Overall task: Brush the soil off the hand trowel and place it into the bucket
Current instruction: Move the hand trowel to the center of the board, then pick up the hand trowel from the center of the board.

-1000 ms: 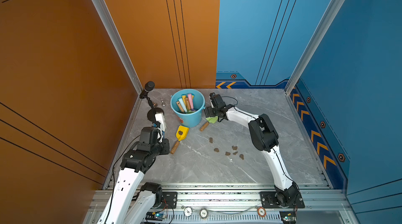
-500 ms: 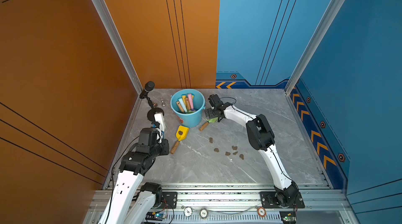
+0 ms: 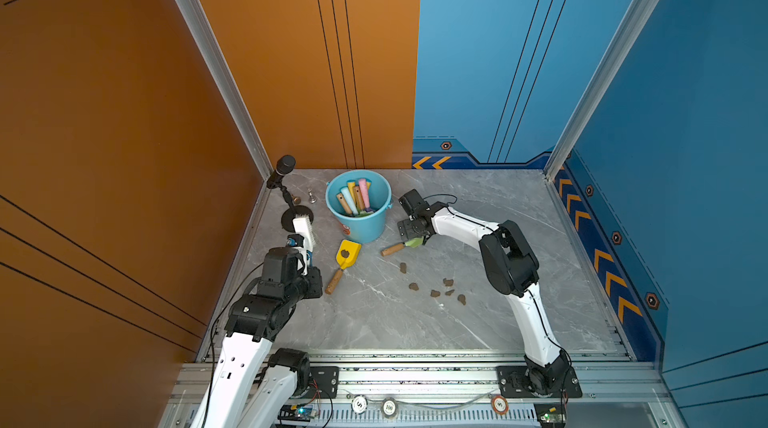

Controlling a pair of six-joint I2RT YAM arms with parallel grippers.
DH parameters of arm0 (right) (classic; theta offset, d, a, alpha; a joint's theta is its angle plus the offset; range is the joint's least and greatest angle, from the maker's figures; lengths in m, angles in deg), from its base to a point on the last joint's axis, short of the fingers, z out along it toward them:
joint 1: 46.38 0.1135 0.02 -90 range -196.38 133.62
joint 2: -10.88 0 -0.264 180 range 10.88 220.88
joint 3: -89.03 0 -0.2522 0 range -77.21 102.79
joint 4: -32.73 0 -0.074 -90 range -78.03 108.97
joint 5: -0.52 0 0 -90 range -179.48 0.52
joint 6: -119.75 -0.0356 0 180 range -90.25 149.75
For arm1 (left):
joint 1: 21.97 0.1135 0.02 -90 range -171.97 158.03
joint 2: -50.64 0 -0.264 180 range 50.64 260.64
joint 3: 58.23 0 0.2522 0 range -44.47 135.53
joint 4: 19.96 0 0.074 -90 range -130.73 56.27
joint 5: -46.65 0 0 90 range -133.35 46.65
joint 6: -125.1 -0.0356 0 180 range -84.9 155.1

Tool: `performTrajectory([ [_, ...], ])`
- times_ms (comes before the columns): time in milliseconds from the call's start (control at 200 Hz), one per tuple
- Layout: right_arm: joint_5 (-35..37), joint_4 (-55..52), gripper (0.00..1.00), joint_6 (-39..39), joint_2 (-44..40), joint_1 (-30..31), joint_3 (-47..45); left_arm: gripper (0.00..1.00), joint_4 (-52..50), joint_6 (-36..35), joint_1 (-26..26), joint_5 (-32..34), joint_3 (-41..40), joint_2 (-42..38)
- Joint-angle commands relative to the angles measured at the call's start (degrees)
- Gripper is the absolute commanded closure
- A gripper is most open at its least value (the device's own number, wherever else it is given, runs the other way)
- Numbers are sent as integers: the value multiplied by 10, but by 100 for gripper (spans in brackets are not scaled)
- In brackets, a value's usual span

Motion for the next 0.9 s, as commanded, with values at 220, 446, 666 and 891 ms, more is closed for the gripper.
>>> performTrajectory([
  [220,2,-9,5,-59,-115,14,-164,100,11,-5,-17,0,-7,-12],
  [446,-15,8,6,-77,-173,35,-244,100,11,-5,-31,7,-7,-23],
  [666,-40,38,6,-69,-247,38,-300,100,11,-3,-36,8,-7,-22],
  [891,-116,82,12,-30,-292,39,-286,100,11,-4,-36,8,-8,-21],
])
